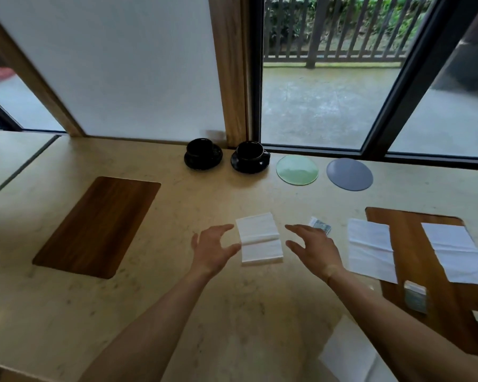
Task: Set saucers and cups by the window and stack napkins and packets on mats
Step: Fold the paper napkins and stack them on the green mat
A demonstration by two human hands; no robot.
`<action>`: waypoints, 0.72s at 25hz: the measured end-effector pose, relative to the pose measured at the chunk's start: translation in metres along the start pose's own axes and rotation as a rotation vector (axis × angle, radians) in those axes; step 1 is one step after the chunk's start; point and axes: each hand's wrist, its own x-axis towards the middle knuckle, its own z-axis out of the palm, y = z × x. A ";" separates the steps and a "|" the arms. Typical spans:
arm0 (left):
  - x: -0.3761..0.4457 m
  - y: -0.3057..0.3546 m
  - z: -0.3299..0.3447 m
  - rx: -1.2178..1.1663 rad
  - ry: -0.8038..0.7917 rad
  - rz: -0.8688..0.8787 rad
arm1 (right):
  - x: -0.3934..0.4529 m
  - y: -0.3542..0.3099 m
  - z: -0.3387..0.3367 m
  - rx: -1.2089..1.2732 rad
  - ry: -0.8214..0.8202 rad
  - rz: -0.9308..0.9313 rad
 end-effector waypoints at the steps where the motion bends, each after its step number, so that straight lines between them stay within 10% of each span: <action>1: -0.001 -0.002 0.001 -0.006 0.001 -0.005 | -0.002 0.000 0.003 -0.006 -0.003 -0.001; 18: 0.056 -0.033 0.040 0.023 -0.187 -0.005 | 0.042 0.003 0.057 -0.104 -0.133 0.143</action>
